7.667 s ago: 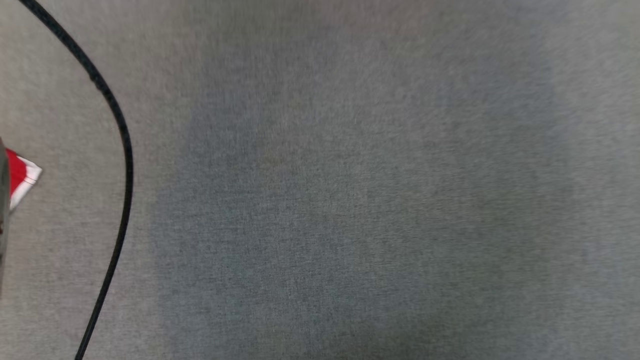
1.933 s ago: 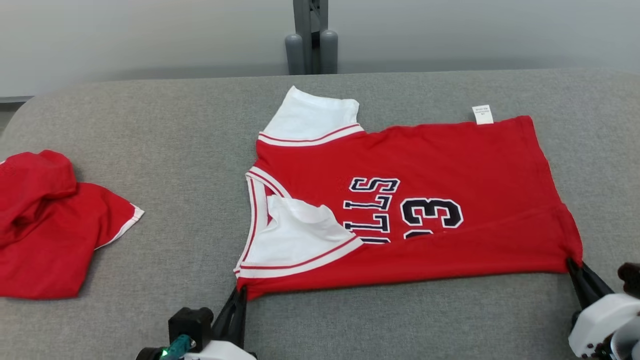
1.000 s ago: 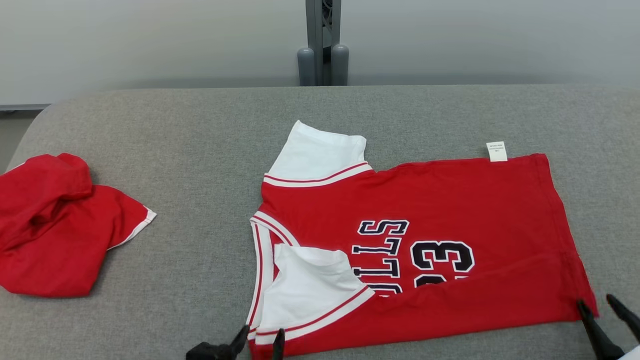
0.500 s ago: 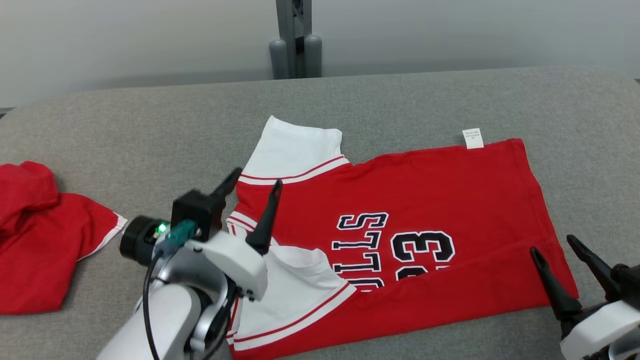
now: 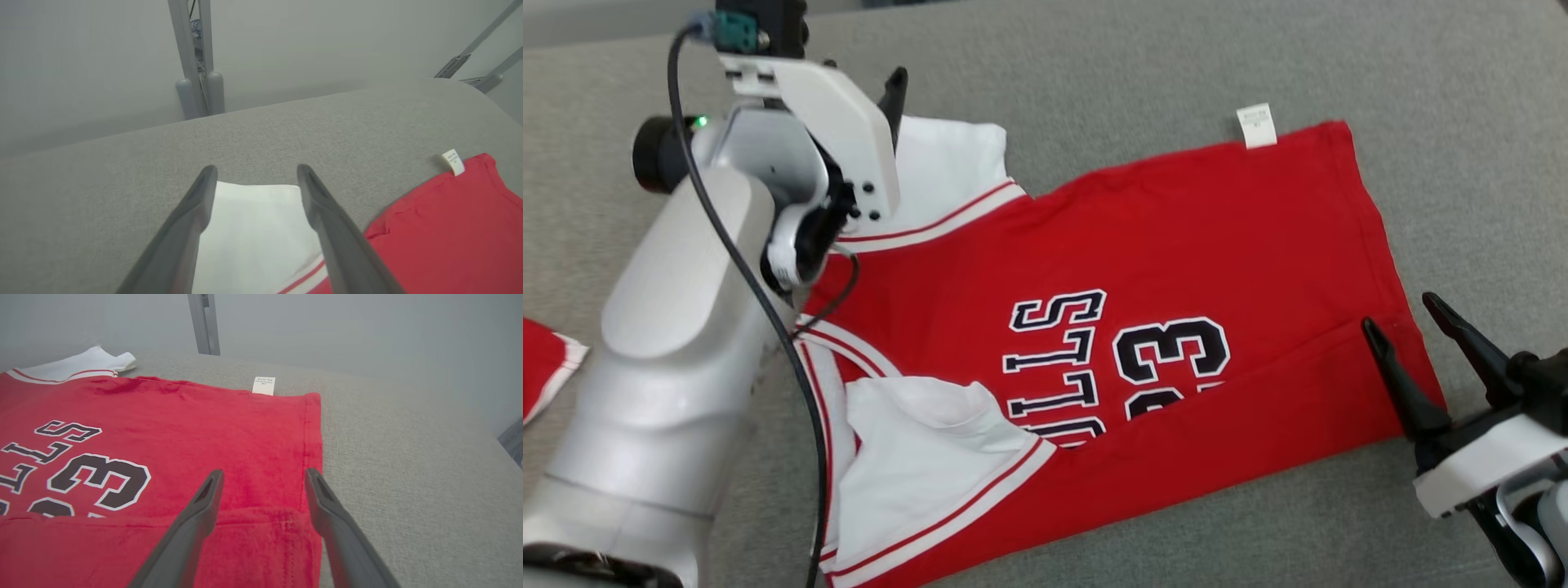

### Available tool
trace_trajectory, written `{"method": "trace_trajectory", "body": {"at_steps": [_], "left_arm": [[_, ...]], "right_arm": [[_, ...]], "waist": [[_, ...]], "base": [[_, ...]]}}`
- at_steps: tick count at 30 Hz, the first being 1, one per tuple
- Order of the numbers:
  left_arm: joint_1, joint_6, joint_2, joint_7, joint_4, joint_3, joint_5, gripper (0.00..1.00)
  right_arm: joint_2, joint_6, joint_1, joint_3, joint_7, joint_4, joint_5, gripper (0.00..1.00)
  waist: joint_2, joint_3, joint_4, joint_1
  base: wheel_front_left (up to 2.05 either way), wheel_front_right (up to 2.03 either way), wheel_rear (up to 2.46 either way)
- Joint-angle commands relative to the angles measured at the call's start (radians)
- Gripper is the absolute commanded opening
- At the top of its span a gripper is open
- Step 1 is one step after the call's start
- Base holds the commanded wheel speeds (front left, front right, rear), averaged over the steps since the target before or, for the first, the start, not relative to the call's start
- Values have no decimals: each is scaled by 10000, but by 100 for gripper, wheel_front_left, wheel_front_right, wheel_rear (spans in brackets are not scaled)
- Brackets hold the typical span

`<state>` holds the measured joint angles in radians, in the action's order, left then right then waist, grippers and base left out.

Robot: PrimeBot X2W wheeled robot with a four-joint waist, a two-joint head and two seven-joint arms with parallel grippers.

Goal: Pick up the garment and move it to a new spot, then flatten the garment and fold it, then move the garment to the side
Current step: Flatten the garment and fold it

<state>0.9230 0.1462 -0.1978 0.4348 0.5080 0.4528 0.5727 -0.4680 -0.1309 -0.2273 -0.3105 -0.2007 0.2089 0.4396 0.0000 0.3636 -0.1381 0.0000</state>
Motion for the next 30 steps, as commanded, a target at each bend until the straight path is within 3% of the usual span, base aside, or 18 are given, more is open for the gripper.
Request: {"method": "trace_trajectory", "body": {"at_steps": [1, 10, 21, 22, 23, 24, 25, 30], "left_arm": [[426, -131, -78, 197, 366, -62, 87, 100], [2017, -533, -563, 1282, 2578, 458, -410, 100], [2607, -238, -1008, 1882, 3773, 1031, -1042, 100], [2613, -234, -1002, 1932, 3817, 1046, -1032, 96], [2632, -222, -992, 1956, 3839, 1053, -1021, 79], [2643, -228, -979, 1973, 3854, 1036, -973, 36], [2634, -249, -973, 1995, 3874, 997, -901, 0], [2562, -319, -903, 2078, 3896, 874, -604, 0]], "right_arm": [[-27, 3, -297, -89, -134, 45, 78, 100], [-33, 3, -1285, -690, -541, 689, 375, 100], [-27, 3, -1868, -962, -682, 1025, 551, 100], [-50, 3, -1892, -939, -685, 1016, 549, 100], [-64, 3, -1906, -933, -680, 1004, 544, 100], [-63, 3, -1914, -929, -674, 984, 537, 100], [-44, 3, -1931, -943, -666, 969, 510, 100], [48, 3, -2302, -1146, -658, 1015, 776, 100]], "waist": [[0, 625, -428, 0], [0, 1351, -1030, 0], [0, 1614, -1290, 0], [0, 1614, -1293, 0], [0, 1613, -1298, 0], [0, 1614, -1303, 0], [0, 1615, -1306, 0], [0, 1659, -1280, 0]], "base": [[0, 0, 0], [0, 0, 0], [0, 0, 0], [0, 0, 0], [0, 0, 0], [0, 0, 0], [0, 0, 0], [0, 0, 0]]}}
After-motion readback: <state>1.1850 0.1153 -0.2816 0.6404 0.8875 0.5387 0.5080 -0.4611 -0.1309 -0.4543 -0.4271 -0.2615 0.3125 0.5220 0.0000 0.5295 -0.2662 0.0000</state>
